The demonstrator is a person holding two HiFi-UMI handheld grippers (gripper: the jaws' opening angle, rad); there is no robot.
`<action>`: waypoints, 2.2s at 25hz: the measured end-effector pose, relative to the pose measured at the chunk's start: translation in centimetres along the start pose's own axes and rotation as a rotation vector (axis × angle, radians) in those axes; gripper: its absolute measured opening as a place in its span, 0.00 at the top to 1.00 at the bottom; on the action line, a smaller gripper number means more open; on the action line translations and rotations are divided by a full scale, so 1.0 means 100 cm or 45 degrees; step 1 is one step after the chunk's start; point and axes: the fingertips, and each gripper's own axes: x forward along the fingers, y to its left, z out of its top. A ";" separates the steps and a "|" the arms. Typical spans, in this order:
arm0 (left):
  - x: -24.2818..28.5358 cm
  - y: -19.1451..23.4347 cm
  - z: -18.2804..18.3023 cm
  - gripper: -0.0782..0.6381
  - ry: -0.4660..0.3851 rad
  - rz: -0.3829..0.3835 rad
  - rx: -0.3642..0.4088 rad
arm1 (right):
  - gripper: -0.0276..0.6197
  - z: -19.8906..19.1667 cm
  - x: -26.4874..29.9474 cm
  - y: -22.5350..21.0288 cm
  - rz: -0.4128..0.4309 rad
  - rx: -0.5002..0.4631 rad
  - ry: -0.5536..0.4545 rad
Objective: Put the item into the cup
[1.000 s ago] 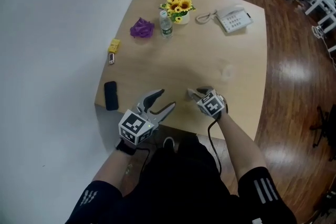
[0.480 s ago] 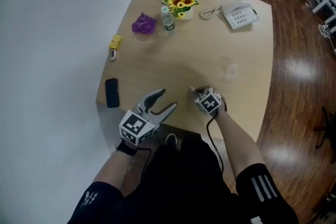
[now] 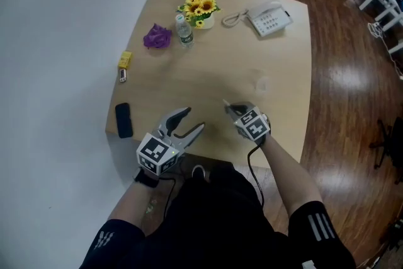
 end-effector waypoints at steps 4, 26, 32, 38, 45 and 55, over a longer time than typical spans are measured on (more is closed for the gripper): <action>0.021 -0.012 0.007 0.57 -0.003 -0.072 0.027 | 0.94 0.012 -0.048 -0.041 -0.146 0.012 -0.095; 0.089 -0.032 0.017 0.57 0.044 -0.165 0.049 | 0.94 -0.039 -0.056 -0.180 -0.343 0.160 0.031; 0.091 -0.030 0.018 0.57 0.048 -0.147 0.048 | 0.94 -0.047 -0.042 -0.177 -0.306 0.107 0.129; 0.089 -0.029 0.018 0.57 0.050 -0.138 0.044 | 0.94 -0.048 -0.040 -0.173 -0.297 0.112 0.143; 0.085 -0.031 0.018 0.57 0.042 -0.136 0.052 | 0.86 -0.046 -0.046 -0.169 -0.305 0.090 0.129; 0.074 -0.036 0.025 0.57 0.020 -0.146 0.075 | 0.80 -0.034 -0.066 -0.166 -0.349 0.096 0.042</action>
